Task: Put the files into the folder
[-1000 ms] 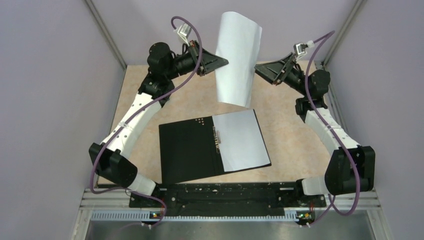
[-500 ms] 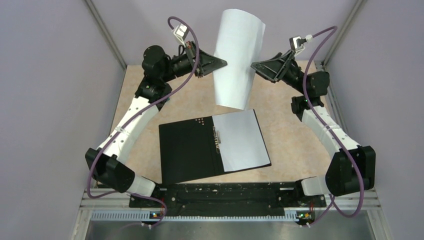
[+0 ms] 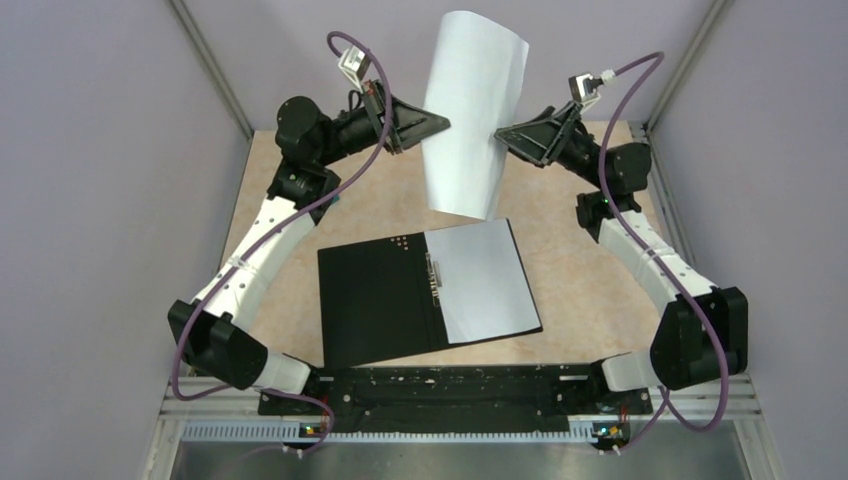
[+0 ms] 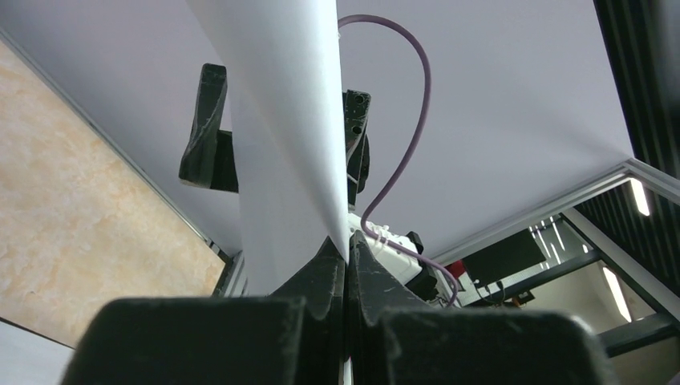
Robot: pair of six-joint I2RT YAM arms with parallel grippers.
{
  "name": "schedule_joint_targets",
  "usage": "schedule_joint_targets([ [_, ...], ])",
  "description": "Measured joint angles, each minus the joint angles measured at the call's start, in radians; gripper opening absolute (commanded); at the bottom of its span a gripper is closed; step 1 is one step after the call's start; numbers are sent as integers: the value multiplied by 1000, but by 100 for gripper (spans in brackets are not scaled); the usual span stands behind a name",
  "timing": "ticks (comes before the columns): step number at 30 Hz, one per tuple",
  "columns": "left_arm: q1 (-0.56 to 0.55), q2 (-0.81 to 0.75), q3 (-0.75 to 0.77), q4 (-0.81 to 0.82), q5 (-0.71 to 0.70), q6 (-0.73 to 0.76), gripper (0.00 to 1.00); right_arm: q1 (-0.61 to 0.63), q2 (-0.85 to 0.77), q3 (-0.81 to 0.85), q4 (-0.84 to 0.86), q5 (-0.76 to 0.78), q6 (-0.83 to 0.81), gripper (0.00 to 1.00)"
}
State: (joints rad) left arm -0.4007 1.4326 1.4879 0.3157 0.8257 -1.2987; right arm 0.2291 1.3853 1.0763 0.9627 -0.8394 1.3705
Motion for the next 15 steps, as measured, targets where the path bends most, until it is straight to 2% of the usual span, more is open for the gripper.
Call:
schedule_joint_targets([
  [8, 0, -15, 0, 4, 4, -1, 0, 50, 18, 27, 23, -1, 21, 97],
  [11, 5, -24, 0, -26, -2, 27, 0, 50, 16, 31, 23, 2, 24, 91],
  [15, 13, -43, -10, -98, -28, 95, 0, 50, -23, 31, -62, 16, -19, 77],
])
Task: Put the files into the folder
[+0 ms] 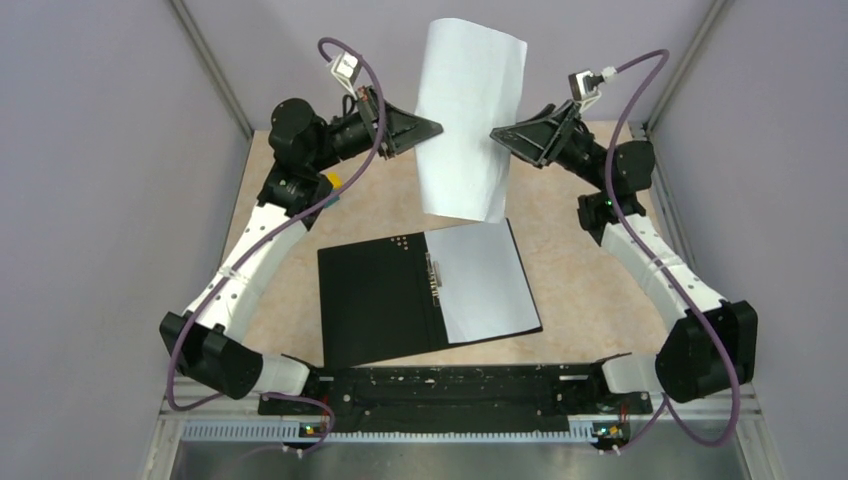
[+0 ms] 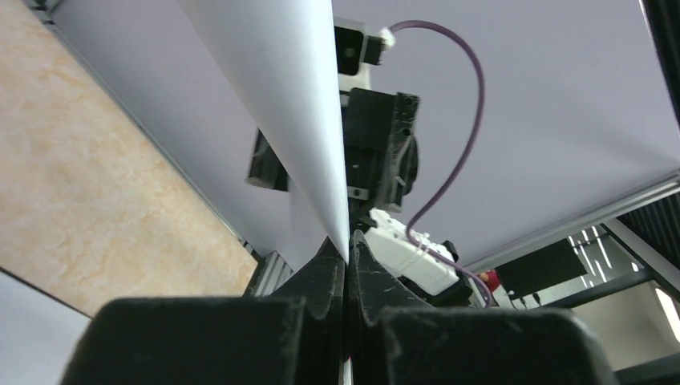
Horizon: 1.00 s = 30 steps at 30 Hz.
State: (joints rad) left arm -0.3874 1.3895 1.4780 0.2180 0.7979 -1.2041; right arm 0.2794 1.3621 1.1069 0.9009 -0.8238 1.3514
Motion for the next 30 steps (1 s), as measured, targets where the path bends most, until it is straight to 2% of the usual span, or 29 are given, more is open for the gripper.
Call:
schedule_joint_targets([
  [8, 2, -17, -42, -126, -62, 113, 0, 0, -145, -8, -219, 54, -150, 47],
  [13, -12, -22, -71, -186, -108, 176, 0, 0, -160, -8, -351, 77, -233, 29],
  [16, -33, -33, -111, -201, -139, 206, 0, 0, -156, -7, -483, 99, -307, 21],
  [19, -57, -47, -166, -211, -166, 225, 0, 0, -155, -7, -607, 124, -382, 8],
  [20, -65, -52, -191, -216, -177, 232, 3, 0, -155, -7, -660, 135, -411, 2],
  [21, -72, -56, -211, -223, -192, 238, 7, 0, -155, -7, -701, 145, -442, 0],
  [22, -82, -60, -232, -229, -208, 245, 11, 0, -155, -7, -742, 155, -471, 0],
  [24, -106, -65, -270, -262, -256, 269, 27, 1, -154, -6, -845, 180, -534, 0],
  [25, -126, -66, -286, -291, -294, 283, 32, 2, -149, -6, -905, 199, -579, 0],
  [28, -194, -70, -330, -367, -406, 321, 45, 2, -119, -6, -1036, 244, -681, 0],
  [30, -243, -71, -368, -428, -515, 336, 49, 2, -82, -11, -1108, 276, -750, 0],
])
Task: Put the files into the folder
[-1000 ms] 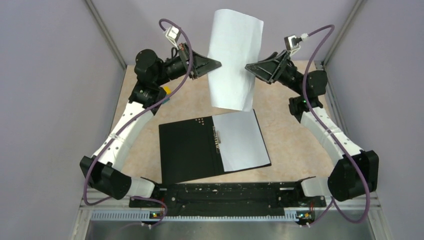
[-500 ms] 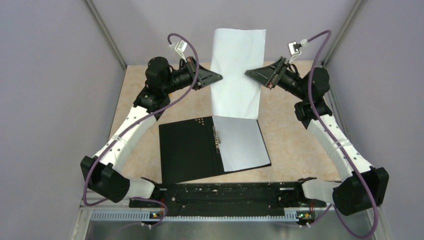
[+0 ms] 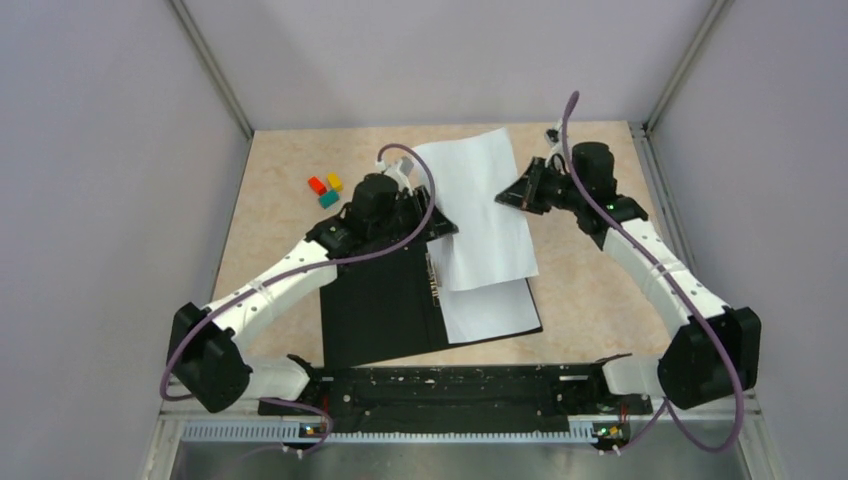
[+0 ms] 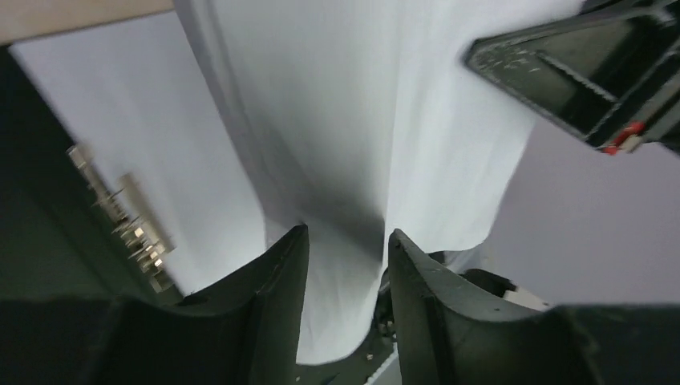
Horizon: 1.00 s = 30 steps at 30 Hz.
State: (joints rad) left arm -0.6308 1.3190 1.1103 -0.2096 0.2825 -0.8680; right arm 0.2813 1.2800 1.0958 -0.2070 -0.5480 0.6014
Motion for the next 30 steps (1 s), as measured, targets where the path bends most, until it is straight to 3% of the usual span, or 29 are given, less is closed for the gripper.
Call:
schedule_joint_targets([
  [4, -38, 5, -91, -115, -185, 2, 52, 0, 90, -51, -74, 58, -106, 0],
  [9, -31, 77, -147, -240, -387, -37, 48, 7, 251, -87, -148, 159, -206, 0],
  [15, -28, 130, -209, -309, -520, -90, 27, 40, 328, -86, -206, 290, -270, 0],
  [20, -18, 193, -209, -321, -558, -101, 15, 101, 338, -66, -238, 399, -300, 0],
  [30, -15, 291, -187, -314, -550, -97, 12, 156, 338, -66, -239, 439, -302, 0],
])
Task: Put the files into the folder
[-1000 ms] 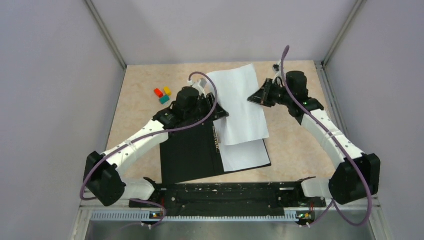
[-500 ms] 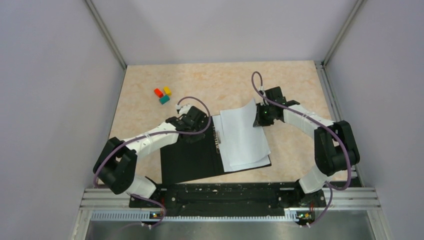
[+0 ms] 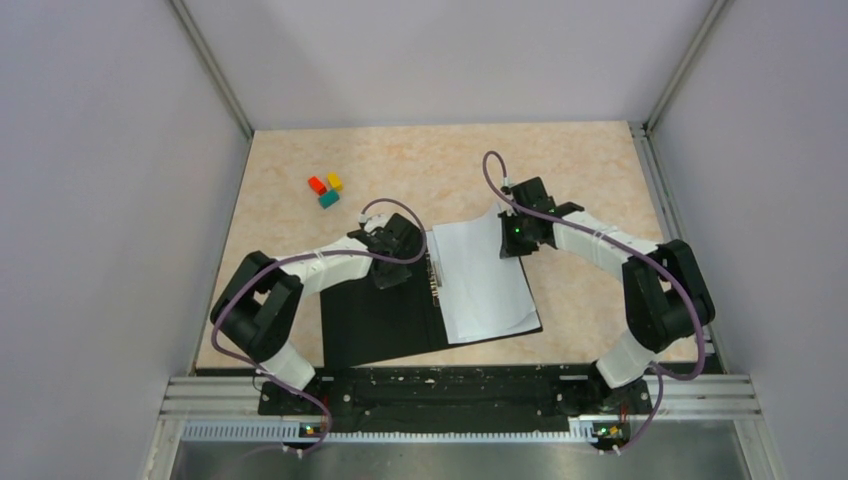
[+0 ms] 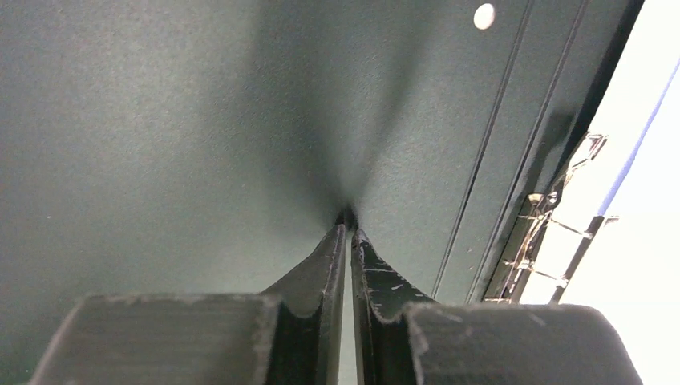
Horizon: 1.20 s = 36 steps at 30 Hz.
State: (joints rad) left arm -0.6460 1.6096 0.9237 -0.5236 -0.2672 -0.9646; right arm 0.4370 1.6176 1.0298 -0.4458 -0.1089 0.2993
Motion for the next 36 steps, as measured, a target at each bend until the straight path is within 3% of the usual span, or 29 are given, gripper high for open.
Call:
schedule_joint_targets([
  [36, 20, 36, 30, 23, 45, 21, 8, 52, -22, -68, 54, 29, 158, 0],
])
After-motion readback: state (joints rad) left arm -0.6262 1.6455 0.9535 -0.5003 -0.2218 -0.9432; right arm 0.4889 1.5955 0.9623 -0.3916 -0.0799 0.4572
